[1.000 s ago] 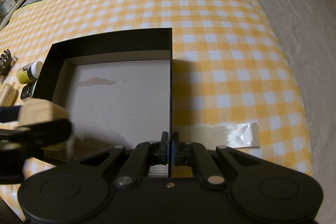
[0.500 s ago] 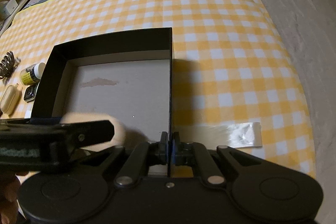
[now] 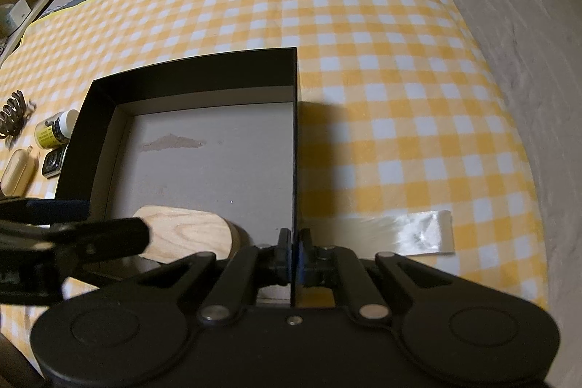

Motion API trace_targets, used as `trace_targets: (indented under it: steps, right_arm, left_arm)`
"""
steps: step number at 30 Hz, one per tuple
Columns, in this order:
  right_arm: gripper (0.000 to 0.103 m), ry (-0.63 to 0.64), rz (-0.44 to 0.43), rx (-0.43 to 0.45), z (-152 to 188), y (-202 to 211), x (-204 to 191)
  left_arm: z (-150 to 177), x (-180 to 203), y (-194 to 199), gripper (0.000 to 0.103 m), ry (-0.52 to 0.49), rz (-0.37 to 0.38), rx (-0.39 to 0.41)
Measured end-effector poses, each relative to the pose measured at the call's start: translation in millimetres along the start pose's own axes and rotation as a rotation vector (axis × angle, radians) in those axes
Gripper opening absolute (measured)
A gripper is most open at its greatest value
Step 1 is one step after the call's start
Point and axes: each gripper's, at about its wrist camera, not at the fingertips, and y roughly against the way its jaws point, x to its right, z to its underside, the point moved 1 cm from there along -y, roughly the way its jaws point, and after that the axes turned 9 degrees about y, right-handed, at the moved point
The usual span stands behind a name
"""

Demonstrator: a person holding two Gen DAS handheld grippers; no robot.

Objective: Organize rigid objects
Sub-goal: 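Open the left tool to release the block and withdraw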

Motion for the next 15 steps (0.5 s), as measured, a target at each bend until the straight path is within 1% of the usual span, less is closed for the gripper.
trace_targets:
  steps: [6, 7, 10, 14, 15]
  right_arm:
    - [0.004, 0.000, 0.000, 0.000, 0, -1, 1]
    - [0.004, 0.001, 0.002, 0.001, 0, -1, 0]
    - [0.004, -0.001, -0.001, 0.000, 0, -1, 2]
    - [0.004, -0.003, 0.001, 0.002, -1, -2, 3]
    - [0.004, -0.002, 0.004, 0.003, -1, -4, 3]
  left_arm:
    - [4, -9, 25, 0.091, -0.059, -0.032, 0.040]
    - [5, -11, 27, 0.091, -0.064, -0.031, 0.044]
    - [6, -15, 37, 0.091, -0.079, -0.062, 0.069]
    - [9, -20, 50, 0.091, -0.091, -0.071, 0.092]
    - [10, -20, 53, 0.093, -0.095, -0.075, 0.101]
